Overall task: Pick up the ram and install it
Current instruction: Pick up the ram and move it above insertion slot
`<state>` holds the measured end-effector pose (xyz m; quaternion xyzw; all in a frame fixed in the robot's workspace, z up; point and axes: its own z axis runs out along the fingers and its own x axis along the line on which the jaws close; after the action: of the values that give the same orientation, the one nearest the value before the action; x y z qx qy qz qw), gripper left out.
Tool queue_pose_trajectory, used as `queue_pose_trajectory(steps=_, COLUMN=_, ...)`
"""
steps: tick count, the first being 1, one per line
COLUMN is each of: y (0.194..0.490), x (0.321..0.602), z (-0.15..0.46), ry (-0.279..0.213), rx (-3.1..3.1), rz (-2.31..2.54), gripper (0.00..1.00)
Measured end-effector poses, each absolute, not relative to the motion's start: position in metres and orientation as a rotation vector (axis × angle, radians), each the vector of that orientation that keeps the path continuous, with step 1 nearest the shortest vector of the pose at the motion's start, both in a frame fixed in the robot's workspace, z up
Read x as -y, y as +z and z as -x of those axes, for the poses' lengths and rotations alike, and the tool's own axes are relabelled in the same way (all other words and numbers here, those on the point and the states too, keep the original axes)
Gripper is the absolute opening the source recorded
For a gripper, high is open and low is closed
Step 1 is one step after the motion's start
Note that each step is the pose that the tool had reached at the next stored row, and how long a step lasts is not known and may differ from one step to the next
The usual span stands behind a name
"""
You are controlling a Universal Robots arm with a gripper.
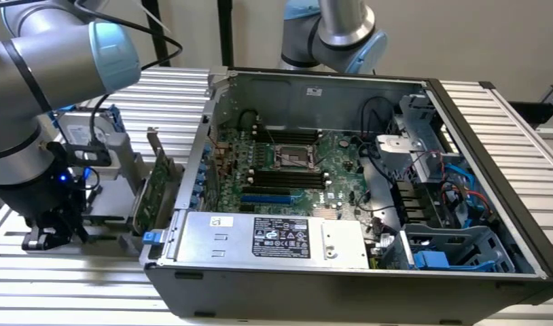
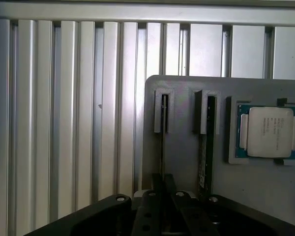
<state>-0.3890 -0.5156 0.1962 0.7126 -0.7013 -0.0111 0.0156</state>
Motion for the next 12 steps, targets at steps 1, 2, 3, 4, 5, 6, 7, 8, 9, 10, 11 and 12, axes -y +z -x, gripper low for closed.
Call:
queue_pose_trajectory(steps=1, y=0.197, x=0.516, z=0.389, ry=-0.034, rx=2.182, rz=-2.217, gripper=0.0)
queue_pose_trajectory(steps=2, y=0.198, x=0.516, z=0.389, ry=-0.034, rx=2.182, rz=-2.216, gripper=0.0)
queue_pose_trajectory(steps=3, y=0.2, x=0.516, z=0.389, ry=-0.035, rx=2.182, rz=-2.216, gripper=0.0)
queue_pose_trajectory(steps=4, y=0.202, x=0.516, z=0.389, ry=-0.035, rx=2.182, rz=-2.216, gripper=0.0)
queue_pose_trajectory(steps=5, y=0.205, x=0.516, z=0.389, ry=-0.035, rx=2.182, rz=-2.216, gripper=0.0)
queue_pose_trajectory(steps=6, y=0.209, x=0.516, z=0.389, ry=-0.035, rx=2.181, rz=-2.216, gripper=0.0)
queue_pose_trajectory(steps=7, y=0.213, x=0.516, z=0.389, ry=-0.035, rx=2.181, rz=-2.216, gripper=0.0)
queue_pose_trajectory(steps=8, y=0.218, x=0.516, z=0.389, ry=-0.035, rx=2.181, rz=-2.216, gripper=0.0)
queue_pose_trajectory(steps=9, y=0.222, x=0.516, z=0.389, ry=-0.035, rx=2.181, rz=-2.216, gripper=0.0)
queue_pose_trajectory(steps=10, y=0.227, x=0.516, z=0.389, ry=-0.035, rx=2.181, rz=-2.216, gripper=0.0)
queue_pose_trajectory(steps=11, y=0.231, x=0.516, z=0.389, ry=-0.035, rx=2.181, rz=-2.216, gripper=0.0)
queue_pose_trajectory(steps=12, y=0.236, x=0.516, z=0.389, ry=-0.036, rx=2.181, rz=-2.216, gripper=0.0)
